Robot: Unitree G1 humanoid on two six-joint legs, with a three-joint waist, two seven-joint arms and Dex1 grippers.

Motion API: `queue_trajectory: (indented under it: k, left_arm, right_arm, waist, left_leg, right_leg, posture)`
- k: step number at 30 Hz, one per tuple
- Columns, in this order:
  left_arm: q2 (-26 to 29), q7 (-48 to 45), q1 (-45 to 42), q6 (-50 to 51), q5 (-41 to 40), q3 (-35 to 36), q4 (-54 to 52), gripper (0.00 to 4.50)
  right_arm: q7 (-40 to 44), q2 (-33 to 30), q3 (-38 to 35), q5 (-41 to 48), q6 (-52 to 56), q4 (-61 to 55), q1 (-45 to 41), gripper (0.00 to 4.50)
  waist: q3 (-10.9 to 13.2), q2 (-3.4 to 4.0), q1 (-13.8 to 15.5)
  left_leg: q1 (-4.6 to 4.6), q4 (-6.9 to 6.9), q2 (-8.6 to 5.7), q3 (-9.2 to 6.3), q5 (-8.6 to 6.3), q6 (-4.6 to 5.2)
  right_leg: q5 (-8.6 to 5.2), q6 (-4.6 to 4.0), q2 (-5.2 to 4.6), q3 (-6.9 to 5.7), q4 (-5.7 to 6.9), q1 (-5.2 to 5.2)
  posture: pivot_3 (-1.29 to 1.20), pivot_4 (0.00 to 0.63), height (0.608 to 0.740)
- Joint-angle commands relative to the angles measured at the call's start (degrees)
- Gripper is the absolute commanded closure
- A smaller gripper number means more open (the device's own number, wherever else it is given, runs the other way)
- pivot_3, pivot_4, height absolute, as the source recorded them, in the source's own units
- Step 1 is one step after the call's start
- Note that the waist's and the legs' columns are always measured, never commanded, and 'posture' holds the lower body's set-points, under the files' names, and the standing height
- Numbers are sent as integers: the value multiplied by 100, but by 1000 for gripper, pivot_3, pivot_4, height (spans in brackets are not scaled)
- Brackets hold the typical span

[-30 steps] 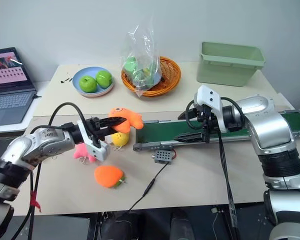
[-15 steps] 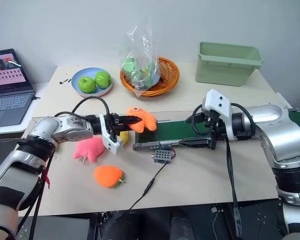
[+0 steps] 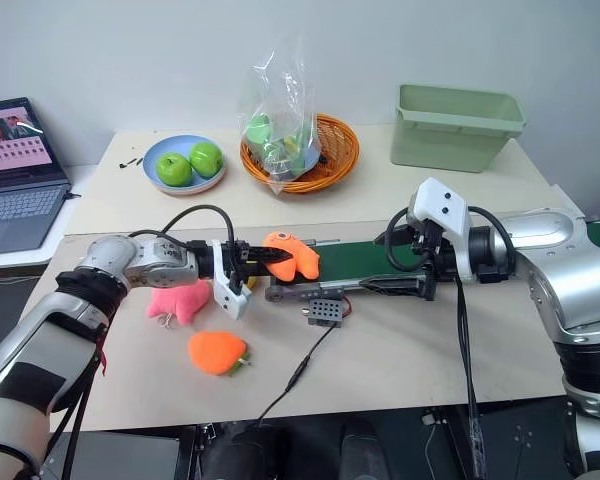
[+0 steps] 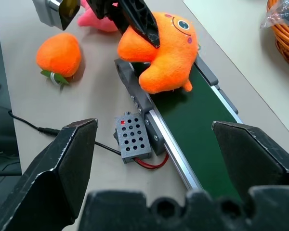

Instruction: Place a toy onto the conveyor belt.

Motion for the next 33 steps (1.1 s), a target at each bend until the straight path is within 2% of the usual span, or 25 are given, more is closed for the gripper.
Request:
queue_trajectory:
  k: [1, 17, 33]
  left_arm:
    - [13, -151, -195, -105, -336, 90, 33, 3062]
    - [33, -689, -245, -49, -772, 152, -13, 3062]
    - [-340, -893, -180, 229, -1118, 124, 328, 3062]
  right_arm:
    - [-36, -121, -217, 121, -10, -160, -71, 0]
    - [-169, -74, -123, 67, -102, -82, -368, 0]
    - [-166, -115, -141, 69, -63, -84, -424, 0]
  waist:
    - [0, 0, 0]
    - [-1, -1, -10]
    - [-1, 0, -7]
  left_leg:
    - [0, 1, 0, 0, 0, 0]
    - [-6, 14, 0, 3, -4, 7]
    - [-28, 72, -2, 11, -19, 32]
  right_leg:
    - [0, 0, 0, 0, 0, 0]
    - [1, 2, 0, 2, 7, 1]
    - [8, 15, 0, 1, 18, -1]
  posture:
    - [0, 150, 740]
    - [0, 150, 740]
    - [0, 150, 740]
